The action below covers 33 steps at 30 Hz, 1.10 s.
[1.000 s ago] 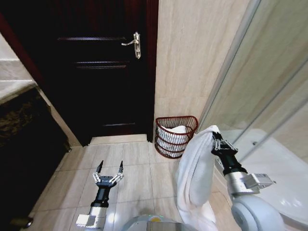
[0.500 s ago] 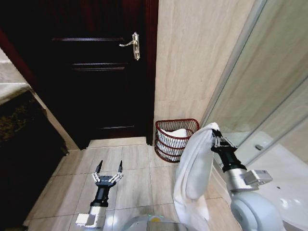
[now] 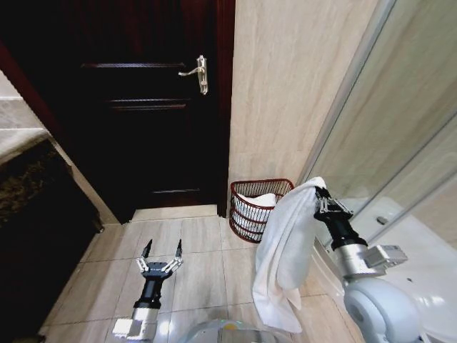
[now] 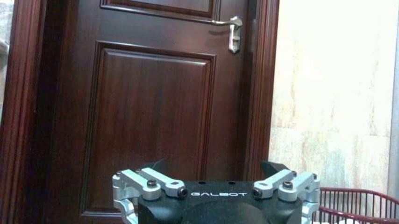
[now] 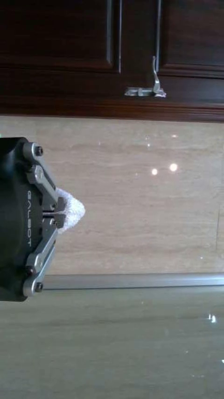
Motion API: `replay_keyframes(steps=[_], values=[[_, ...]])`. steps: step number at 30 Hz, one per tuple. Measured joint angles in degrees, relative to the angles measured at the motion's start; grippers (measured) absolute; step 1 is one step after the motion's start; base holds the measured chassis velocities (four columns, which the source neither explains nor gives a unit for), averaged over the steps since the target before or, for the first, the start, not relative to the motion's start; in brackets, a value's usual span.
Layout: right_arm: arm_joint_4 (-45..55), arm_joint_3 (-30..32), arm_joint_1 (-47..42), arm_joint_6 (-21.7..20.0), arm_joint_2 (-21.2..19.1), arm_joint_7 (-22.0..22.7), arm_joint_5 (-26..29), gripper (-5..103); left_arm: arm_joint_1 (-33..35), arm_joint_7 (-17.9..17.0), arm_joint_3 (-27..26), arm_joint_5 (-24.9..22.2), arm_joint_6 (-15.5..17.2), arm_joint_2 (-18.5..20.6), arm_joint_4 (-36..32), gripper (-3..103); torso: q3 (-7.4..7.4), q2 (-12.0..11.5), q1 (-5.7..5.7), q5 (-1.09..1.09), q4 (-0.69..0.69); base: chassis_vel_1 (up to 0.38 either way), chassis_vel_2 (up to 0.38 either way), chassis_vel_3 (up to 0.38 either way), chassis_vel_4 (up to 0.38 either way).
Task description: Discard the used towel into the hamper.
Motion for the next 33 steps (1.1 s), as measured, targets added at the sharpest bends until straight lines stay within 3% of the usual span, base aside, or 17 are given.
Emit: replay_keyframes(steps=[33], values=[[0.0,0.9,0.3,-0.1,-0.2,-1.2,1.4,2,1.5,0.0,0.2,0.7,-0.6,-0.2,-0.4,100,5.04,7.8,2.72,0.0,0.0,-0.003,0.002,0.003,-0.002]])
